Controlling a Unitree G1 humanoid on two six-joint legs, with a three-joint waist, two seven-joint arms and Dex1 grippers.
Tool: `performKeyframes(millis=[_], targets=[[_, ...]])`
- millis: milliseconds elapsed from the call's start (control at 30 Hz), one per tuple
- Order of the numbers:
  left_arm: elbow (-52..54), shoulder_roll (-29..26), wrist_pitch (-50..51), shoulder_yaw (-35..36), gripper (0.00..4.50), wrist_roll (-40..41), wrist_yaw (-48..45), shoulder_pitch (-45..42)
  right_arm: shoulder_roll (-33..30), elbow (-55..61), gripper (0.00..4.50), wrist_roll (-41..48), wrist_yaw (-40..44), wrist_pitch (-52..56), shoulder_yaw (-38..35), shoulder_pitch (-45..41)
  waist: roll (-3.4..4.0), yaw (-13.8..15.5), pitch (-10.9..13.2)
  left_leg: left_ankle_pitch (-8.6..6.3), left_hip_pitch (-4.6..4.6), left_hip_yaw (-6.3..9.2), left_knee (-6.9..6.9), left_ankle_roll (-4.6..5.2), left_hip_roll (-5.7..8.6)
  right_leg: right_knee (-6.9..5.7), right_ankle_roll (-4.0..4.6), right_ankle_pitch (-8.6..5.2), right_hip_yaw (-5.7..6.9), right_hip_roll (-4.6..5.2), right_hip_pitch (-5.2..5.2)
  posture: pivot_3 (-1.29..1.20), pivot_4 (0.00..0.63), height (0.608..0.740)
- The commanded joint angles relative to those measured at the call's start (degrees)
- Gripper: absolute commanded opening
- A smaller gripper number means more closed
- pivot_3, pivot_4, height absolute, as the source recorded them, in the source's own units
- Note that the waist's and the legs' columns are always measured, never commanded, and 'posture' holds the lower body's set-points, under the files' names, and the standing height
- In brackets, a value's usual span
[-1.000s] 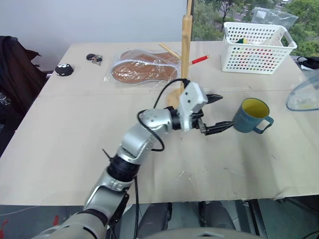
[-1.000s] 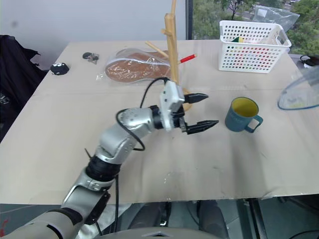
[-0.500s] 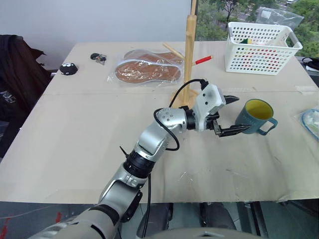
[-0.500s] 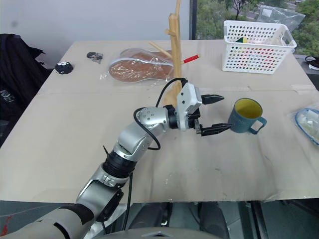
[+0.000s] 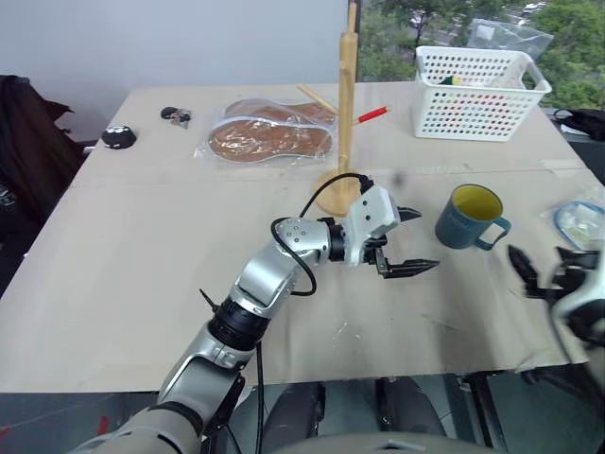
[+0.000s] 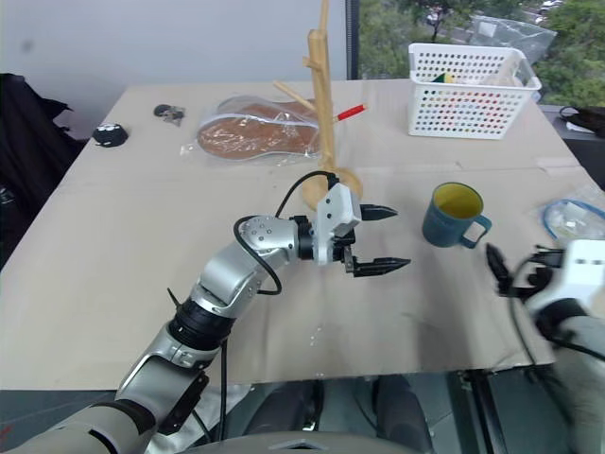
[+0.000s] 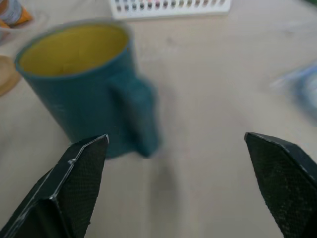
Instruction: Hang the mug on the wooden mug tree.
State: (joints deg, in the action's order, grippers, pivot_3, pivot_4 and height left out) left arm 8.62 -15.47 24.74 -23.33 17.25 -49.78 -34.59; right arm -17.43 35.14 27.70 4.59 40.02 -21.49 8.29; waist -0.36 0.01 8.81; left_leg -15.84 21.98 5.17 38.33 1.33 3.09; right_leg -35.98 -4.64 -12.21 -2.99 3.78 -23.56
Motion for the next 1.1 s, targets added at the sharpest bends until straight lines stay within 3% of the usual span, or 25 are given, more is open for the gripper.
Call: performKeyframes(millis=[33, 200, 533, 800, 933, 1100], targets=[[3.66, -0.03, 0.92, -0.03, 4.50, -0.60, 0.54, -0.20, 1.95, -0.51, 4.46, -6.28, -3.46, -5.22, 3.54, -0.64, 0.00, 0.47, 0.00, 0.00, 0.00, 0.02, 0.00, 0.00, 0.02, 0.00, 0.00, 0.00, 0.00, 0.00, -0.01, 0.00, 0.150, 0.740], [4.88, 0.00, 2.05, 0.40, 4.50, -0.53, 1.28, 0.02, 3.93, -5.54, 4.46, -11.58, -5.04, -10.61, 5.39, -2.17, 0.00, 0.71, 0.00, -0.01, 0.00, 0.05, -0.17, -0.01, 0.03, 0.02, 0.00, -0.01, 0.03, -0.01, -0.09, 0.00, 0.150, 0.740], [5.58, -0.29, 2.94, 0.88, 4.50, -0.13, 1.34, 0.06, 5.23, -8.09, 4.46, -13.72, -4.43, -13.93, 5.14, -2.80, 0.01, -0.04, 0.01, -0.01, -0.11, -0.01, -0.10, 0.00, -0.04, -0.06, 0.01, 0.00, 0.00, -0.11, 0.02, 0.00, 0.150, 0.740], [6.05, 0.07, 3.03, 0.97, 4.50, -0.17, 1.43, -0.34, 5.15, -19.94, 4.46, -15.27, -2.45, -20.85, 5.62, -8.25, 0.01, -0.83, 0.01, -0.01, -0.12, -0.02, -0.10, 0.00, -0.06, -0.08, 0.01, 0.00, -0.01, -0.12, 0.00, 0.00, 0.150, 0.740], [6.32, -0.05, 3.13, 1.26, 4.50, -0.08, 1.43, -0.28, 4.12, -26.59, 3.18, -16.35, 0.10, -27.20, 5.48, -10.23, 0.01, -0.83, 0.01, -0.01, -0.14, -0.04, -0.10, 0.00, -0.06, -0.11, 0.02, 0.00, -0.03, -0.13, 0.01, 0.00, 0.150, 0.740], [6.62, -0.55, 3.14, 1.97, 4.50, -0.02, 1.77, -0.04, 4.19, -29.73, 0.70, -14.00, 4.72, -32.17, 5.51, -12.06, 0.01, -0.86, 0.01, -0.01, -0.13, -0.06, -0.09, 0.00, -0.05, -0.11, 0.01, 0.00, -0.06, -0.12, 0.01, 0.00, 0.150, 0.740]])
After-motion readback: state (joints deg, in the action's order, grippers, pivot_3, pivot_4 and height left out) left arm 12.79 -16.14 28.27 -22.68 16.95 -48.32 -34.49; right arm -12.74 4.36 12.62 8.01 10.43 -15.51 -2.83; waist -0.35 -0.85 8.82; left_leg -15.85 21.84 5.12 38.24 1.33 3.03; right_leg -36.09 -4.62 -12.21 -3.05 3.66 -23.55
